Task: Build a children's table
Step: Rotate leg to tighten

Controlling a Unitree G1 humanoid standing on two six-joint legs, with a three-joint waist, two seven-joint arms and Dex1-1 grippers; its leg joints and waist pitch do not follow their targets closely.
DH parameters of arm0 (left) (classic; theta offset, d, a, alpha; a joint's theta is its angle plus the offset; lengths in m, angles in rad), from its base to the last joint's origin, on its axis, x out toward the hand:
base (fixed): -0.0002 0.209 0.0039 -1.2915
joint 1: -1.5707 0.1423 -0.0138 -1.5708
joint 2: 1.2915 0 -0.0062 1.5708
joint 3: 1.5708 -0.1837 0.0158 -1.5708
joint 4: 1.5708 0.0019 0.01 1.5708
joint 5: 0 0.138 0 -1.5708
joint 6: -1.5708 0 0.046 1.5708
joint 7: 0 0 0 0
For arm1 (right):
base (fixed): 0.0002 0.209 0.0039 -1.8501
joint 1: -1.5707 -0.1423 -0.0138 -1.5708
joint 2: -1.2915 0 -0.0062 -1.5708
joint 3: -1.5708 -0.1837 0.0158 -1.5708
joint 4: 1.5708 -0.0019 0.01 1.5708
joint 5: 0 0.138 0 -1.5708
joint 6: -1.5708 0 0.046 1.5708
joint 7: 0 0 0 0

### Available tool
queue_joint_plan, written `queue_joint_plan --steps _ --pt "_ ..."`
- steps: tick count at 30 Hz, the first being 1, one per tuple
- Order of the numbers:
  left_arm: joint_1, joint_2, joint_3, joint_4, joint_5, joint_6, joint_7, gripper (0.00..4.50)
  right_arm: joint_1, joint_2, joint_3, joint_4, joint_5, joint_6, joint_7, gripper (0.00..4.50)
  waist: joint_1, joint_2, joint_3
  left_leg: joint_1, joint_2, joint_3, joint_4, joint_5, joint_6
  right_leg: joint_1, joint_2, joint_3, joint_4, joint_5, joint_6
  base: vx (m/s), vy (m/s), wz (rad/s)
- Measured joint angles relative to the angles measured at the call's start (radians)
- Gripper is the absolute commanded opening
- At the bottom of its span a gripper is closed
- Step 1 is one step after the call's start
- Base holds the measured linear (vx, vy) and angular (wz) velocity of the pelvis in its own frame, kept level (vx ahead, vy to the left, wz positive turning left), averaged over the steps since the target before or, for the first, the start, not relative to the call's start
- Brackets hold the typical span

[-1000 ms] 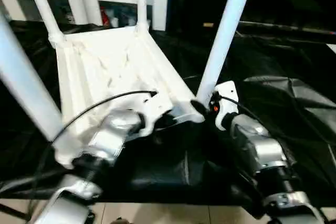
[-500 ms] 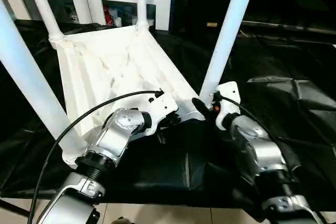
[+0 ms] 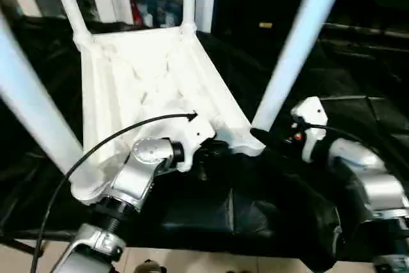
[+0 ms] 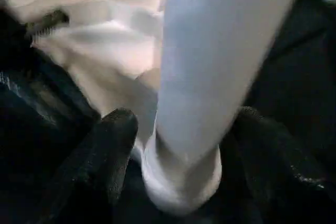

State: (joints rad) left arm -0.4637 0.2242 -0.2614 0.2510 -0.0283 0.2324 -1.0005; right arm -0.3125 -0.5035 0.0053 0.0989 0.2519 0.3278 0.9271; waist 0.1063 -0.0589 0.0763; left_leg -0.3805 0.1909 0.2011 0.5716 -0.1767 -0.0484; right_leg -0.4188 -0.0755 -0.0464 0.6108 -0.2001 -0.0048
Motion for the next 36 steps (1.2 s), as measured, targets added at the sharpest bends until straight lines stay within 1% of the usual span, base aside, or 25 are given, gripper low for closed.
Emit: queue_joint_plan --steps 1,3,5,6,7,8,9,12,13,15,17,19,20,21,22,23,24,25,26,28,29,31,33,34,36 --pt "0.015 0.03 0.0 -0.04 -0.009 0.031 -0.019 1.08 0.011 -0.015 0.003 -0.014 0.013 0.012 0.029 3.15 -0.006 0.0 0.0 0.0 0.0 0.0 0.0 0.0 0.0 0.0 0.0 0.0 0.0 0.0 0.0 0.0 0.0 0.0" --pt "0.048 0.086 0.001 -0.102 -0.019 0.088 -0.052 1.43 0.034 -0.037 0.004 -0.024 0.024 0.022 0.068 3.15 -0.015 0.0 0.0 0.001 0.001 0.0 0.001 0.0 0.0 0.001 0.0 0.0 0.001 0.001 -0.001 0.0 0.0 0.0" --pt "0.084 0.129 0.001 -0.16 -0.03 0.141 -0.078 1.47 0.047 -0.042 0.009 -0.035 0.025 0.03 0.083 3.15 -0.02 0.0 0.0 0.002 0.001 0.0 0.003 0.0 0.0 0.001 0.0 0.0 0.002 0.002 -0.002 0.0 0.0 0.0" --pt "0.101 0.14 0.001 -0.187 -0.04 0.16 -0.088 1.47 0.047 -0.041 0.015 -0.041 0.025 0.031 0.083 3.15 -0.021 0.0 0.0 0.003 0.001 0.0 0.004 0.0 -0.001 0.001 0.0 0.0 0.003 0.002 -0.003 0.0 0.0 0.0" --pt "0.121 0.155 0.0 -0.226 -0.053 0.188 -0.095 1.71 0.047 -0.037 0.018 -0.052 0.026 0.035 0.082 3.15 -0.021 0.0 0.0 0.003 0.001 0.0 0.004 -0.002 -0.005 0.002 0.0 0.0 0.003 0.003 -0.004 0.0 0.0 0.0" --pt "0.132 0.166 0.0 -0.251 -0.058 0.203 -0.103 1.71 0.047 -0.035 0.024 -0.059 0.028 0.037 0.082 3.15 -0.02 0.0 0.0 0.005 0.001 0.0 0.005 -0.002 -0.006 0.004 0.0 0.0 0.003 0.004 -0.004 0.0 0.0 0.0" --pt "0.153 0.19 0.0 -0.289 -0.058 0.224 -0.107 1.83 0.047 -0.035 0.033 -0.065 0.032 0.043 0.084 3.15 -0.02 -0.001 0.001 0.008 0.001 0.0 0.005 -0.002 -0.006 0.006 0.0 0.001 0.003 0.004 -0.004 0.0 0.0 0.0" --pt "0.182 0.234 0.005 -0.332 -0.057 0.251 -0.108 1.9 0.057 -0.037 0.044 -0.08 0.041 0.06 0.091 3.15 -0.018 -0.001 0.001 0.012 0.001 0.0 0.006 -0.002 -0.006 0.011 0.0 0.001 0.002 0.004 -0.003 0.0 0.0 0.0" --pt "0.2 0.252 0.008 -0.355 -0.058 0.265 -0.108 2.02 0.062 -0.035 0.047 -0.091 0.052 0.066 0.099 3.15 -0.018 -0.001 0.001 0.013 0.001 0.0 0.005 -0.002 -0.006 0.012 0.0 0.001 0.001 0.003 -0.002 0.0 0.0 0.0" --pt "0.235 0.294 0.012 -0.389 -0.058 0.302 -0.109 2.25 0.072 -0.014 0.06 -0.104 0.064 0.078 0.106 3.15 -0.02 -0.001 0.001 0.013 0.001 0.0 0.005 -0.002 -0.007 0.013 0.0 0.001 0.001 0.003 -0.002 0.0 0.0 0.0" --pt "0.243 0.304 0.013 -0.399 -0.058 0.326 -0.109 2.29 0.072 0.017 0.076 -0.104 0.066 0.081 0.101 3.15 -0.02 -0.001 0.001 0.013 0.001 0.0 0.005 -0.002 -0.007 0.012 0.0 0.001 0.001 0.004 -0.003 0.0 0.0 0.0" --pt "0.252 0.309 0.018 -0.426 -0.066 0.346 -0.107 2.58 0.065 0.057 0.09 -0.097 0.068 0.081 0.082 3.15 -0.021 -0.002 0.001 0.013 0.001 0.0 0.005 -0.002 -0.007 0.012 0.0 0.001 0.001 0.004 -0.003 0.0 0.0 0.0" --pt "0.257 0.314 0.022 -0.435 -0.075 0.357 -0.106 2.58 0.06 0.084 0.094 -0.091 0.068 0.08 0.069 3.15 -0.023 -0.002 0.001 0.013 0.001 0.0 0.004 -0.002 -0.007 0.012 0.0 0.001 0.001 0.004 -0.003 0.0 0.0 0.0" --pt "0.27 0.328 0.029 -0.448 -0.083 0.373 -0.104 2.68 0.033 0.164 0.1 -0.047 0.064 0.067 0.017 3.15 -0.032 -0.003 0.0 0.014 0.001 0.0 0.004 -0.002 -0.007 0.012 0.001 0.001 0.002 0.004 -0.003 0.0 0.0 0.0" --pt "0.271 0.331 0.03 -0.451 -0.085 0.381 -0.102 2.68 0.017 0.216 0.104 -0.021 0.059 0.055 -0.019 2.97 -0.038 -0.004 0.001 0.013 0.001 0.0 0.004 -0.001 -0.009 0.011 0.001 0.001 0.003 0.004 -0.004 0.0 0.0 0.0" --pt "0.27 0.329 0.03 -0.454 -0.087 0.382 -0.1 2.89 0.005 0.252 0.123 -0.003 0.057 0.052 -0.043 2.79 -0.041 -0.003 0.001 0.012 0.001 -0.001 0.003 0.0 -0.01 0.01 0.001 0.001 0.003 0.004 -0.004 0.0 0.0 0.0" --pt "0.272 0.328 0.029 -0.459 -0.09 0.386 -0.097 3.03 -0.004 0.282 0.139 0.016 0.055 0.05 -0.069 2.79 -0.043 -0.003 0.001 0.012 0.001 -0.001 0.003 0.0 -0.01 0.009 0.001 0.001 0.003 0.004 -0.004 0.0 0.0 0.0" --pt "0.275 0.33 0.031 -0.466 -0.094 0.391 -0.095 3.03 -0.013 0.299 0.141 0.038 0.052 0.048 -0.089 2.79 -0.042 -0.004 0.002 0.012 0.001 -0.001 0.003 0.0 -0.01 0.01 0.001 0.001 0.003 0.004 -0.004 0.0 0.0 0.0" --pt "0.277 0.335 0.031 -0.469 -0.097 0.397 -0.094 3.13 -0.027 0.315 0.141 0.062 0.047 0.041 -0.109 2.65 -0.041 -0.005 0.002 0.011 0.001 -0.001 0.003 0.0 -0.01 0.01 0.001 0.001 0.002 0.004 -0.004 0.0 0.0 0.0" --pt "0.285 0.343 0.034 -0.475 -0.108 0.413 -0.095 3.34 -0.062 0.36 0.14 0.122 0.028 0.01 -0.156 2.39 -0.046 -0.006 0.003 0.011 0.001 -0.001 0.003 0.0 -0.01 0.01 0.001 0.001 0.002 0.004 -0.004 0.0 0.0 0.0" --pt "0.287 0.344 0.034 -0.477 -0.114 0.419 -0.096 3.34 -0.075 0.376 0.141 0.141 0.022 0.001 -0.17 2.39 -0.047 -0.007 0.003 0.011 0.001 -0.001 0.003 0.0 -0.01 0.01 0.001 0.001 0.002 0.004 -0.004 0.0 0.0 0.0" --pt "0.297 0.351 0.037 -0.489 -0.132 0.429 -0.106 3.58 -0.11 0.399 0.14 0.198 0.002 -0.035 -0.221 2.2 -0.048 -0.007 0.003 0.011 0.001 -0.001 0.003 0.0 -0.01 0.01 0.001 0.001 0.002 0.004 -0.004 0.0 0.0 0.0" --pt "0.302 0.372 0.036 -0.511 -0.149 0.447 -0.122 3.74 -0.169 0.425 0.127 0.284 -0.03 -0.069 -0.302 1.98 -0.049 -0.008 0.004 0.012 0.001 -0.001 0.003 0.001 -0.011 0.01 0.001 0.001 0.004 0.004 -0.004 0.0 0.0 0.0" --pt "0.302 0.38 0.034 -0.517 -0.156 0.451 -0.129 3.74 -0.187 0.434 0.12 0.311 -0.038 -0.075 -0.329 1.98 -0.05 -0.007 0.004 0.012 0.001 -0.001 0.003 0.001 -0.012 0.009 0.001 0.001 0.004 0.004 -0.004 0.0 0.0 0.0" --pt "0.303 0.395 0.028 -0.535 -0.171 0.462 -0.143 3.93 -0.225 0.442 0.105 0.366 -0.055 -0.1 -0.396 1.82 -0.05 -0.007 0.004 0.012 0.001 -0.001 0.002 0.001 -0.012 0.01 0.001 0.001 0.004 0.004 -0.004 0.0 0.0 0.0"
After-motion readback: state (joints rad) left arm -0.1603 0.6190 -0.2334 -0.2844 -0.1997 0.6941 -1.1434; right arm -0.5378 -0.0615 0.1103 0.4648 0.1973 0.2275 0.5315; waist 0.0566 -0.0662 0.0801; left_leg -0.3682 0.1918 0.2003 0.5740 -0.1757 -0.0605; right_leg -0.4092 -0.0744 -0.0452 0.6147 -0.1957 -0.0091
